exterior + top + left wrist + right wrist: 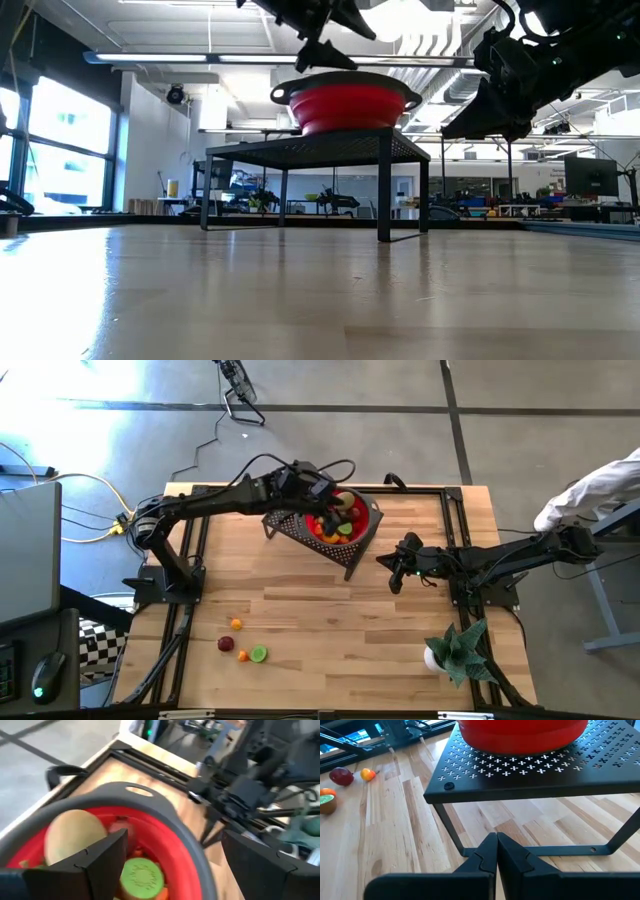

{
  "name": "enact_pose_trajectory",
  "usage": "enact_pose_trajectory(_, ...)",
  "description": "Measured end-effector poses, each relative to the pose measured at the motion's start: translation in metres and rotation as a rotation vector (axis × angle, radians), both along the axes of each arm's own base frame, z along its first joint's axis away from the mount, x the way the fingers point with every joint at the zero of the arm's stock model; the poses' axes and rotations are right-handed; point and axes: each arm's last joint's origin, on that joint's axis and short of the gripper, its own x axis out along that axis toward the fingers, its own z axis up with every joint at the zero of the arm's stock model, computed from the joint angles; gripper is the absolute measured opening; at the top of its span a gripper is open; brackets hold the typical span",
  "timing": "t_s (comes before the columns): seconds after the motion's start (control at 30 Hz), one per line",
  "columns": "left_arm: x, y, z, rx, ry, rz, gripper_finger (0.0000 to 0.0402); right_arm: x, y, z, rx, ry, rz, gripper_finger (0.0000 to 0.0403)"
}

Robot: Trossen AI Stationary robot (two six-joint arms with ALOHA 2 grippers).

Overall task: Pick & Place Fruit
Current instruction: Put the pear into the strainer bowl on the shelf

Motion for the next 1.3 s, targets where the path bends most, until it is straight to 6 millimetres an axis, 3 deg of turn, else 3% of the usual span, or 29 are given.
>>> enact_pose_trajectory(0.27, 0.002, -0.009, -0.002, 0.060, 0.032, 0.044, 0.0291, 0.000, 0.000, 0.000, 0.000, 0.000, 0.000, 0.0002)
enact_pose_trajectory(0.53, 0.005, -0.020, -0.002, 0.202, 0.070, 0.027, 0.0189, 0.000, 0.000, 0.000, 0.002, 0.000, 0.003, 0.0002)
enact_pose_trajectory(0.87, 0.004, -0.019, -0.003, 0.201, 0.082, 0.026, 0.0082, 0.000, 0.000, 0.000, 0.002, 0.000, 0.003, 0.0002)
enact_pose_trajectory(1.2, 0.010, -0.018, 0.009, 0.231, -0.056, 0.039, 0.0067, 0.000, 0.000, 0.000, 0.001, -0.001, 0.001, 0.0002)
enact_pose_trajectory(1.3, 0.010, -0.018, 0.012, 0.330, -0.060, -0.004, 0.0067, 0.000, 0.000, 0.000, 0.002, -0.002, -0.004, 0.0002)
